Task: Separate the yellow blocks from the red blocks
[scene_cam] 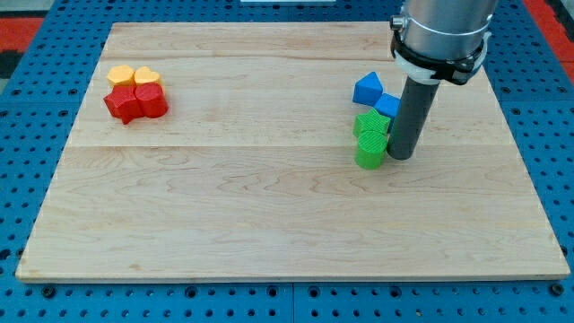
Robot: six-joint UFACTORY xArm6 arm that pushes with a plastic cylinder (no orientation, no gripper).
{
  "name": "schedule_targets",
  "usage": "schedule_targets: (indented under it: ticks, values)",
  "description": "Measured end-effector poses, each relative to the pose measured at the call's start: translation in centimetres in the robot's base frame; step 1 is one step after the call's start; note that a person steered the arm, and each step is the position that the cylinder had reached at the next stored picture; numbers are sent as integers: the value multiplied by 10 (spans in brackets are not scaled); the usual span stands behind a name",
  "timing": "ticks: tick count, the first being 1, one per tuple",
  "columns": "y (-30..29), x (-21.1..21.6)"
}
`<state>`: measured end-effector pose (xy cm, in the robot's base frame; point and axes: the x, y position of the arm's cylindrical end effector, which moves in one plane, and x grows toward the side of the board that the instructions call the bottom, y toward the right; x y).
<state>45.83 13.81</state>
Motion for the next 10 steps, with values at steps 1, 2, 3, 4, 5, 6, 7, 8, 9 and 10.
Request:
schedule_targets:
  ticks: [1, 2, 3, 4, 5, 6, 7, 8, 9, 10]
  values:
    - [-21, 27]
    - [-46, 33]
    - [-117, 10]
    - [-221, -18]
    - [-323, -20]
    - [-420, -39]
    - [-439, -107]
    - [-410, -129]
    - [-342, -129]
    - [-289, -141]
